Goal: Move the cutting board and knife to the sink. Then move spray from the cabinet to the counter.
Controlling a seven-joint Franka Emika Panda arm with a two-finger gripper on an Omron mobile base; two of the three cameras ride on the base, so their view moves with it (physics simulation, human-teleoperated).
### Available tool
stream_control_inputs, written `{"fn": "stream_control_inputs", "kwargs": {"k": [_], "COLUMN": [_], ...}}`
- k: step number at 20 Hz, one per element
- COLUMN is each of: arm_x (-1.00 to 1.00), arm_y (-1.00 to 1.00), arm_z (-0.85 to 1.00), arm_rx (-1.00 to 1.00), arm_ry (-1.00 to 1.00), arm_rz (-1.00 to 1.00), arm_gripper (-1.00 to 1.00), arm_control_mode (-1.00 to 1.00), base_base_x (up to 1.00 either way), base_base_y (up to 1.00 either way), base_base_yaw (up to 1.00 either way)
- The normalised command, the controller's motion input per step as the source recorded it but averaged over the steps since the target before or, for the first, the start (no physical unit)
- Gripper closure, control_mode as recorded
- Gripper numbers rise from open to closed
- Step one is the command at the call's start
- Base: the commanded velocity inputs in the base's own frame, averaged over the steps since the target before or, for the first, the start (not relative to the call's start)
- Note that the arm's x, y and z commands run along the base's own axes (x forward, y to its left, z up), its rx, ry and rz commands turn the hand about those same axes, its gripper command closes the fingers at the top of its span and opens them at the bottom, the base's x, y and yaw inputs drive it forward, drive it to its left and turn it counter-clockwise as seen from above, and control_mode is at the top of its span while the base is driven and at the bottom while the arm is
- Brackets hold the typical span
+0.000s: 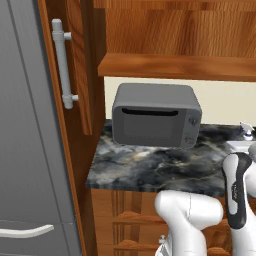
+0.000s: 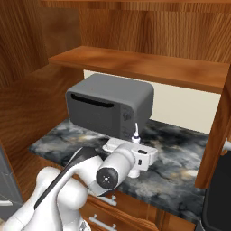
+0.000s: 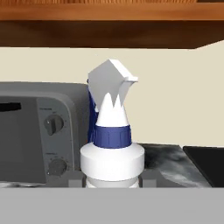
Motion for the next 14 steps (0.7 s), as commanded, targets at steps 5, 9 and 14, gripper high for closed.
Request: {"fn": "stream_control_inputs", "kwargs": {"k": [5, 9, 14], "arm_x": [0.13, 0.01, 0.0], "arm_y": [-0.42, -0.41, -0.27], "arm_z": [-0.13, -0.13, -0.1], "arm_rx": [0.01, 0.01, 0.0], "arm_ry": [0.05, 0.0, -0.03], "arm_rz": [-0.01, 0.0, 0.0], "arm_gripper": [1.0, 1.0, 1.0], "arm_control_mode": [-1.0, -1.0, -1.0], "base_base_x": [0.0, 0.0, 0.0], "base_base_y": [0.0, 0.0, 0.0], "base_base_yaw": [0.0, 0.0, 0.0]}}
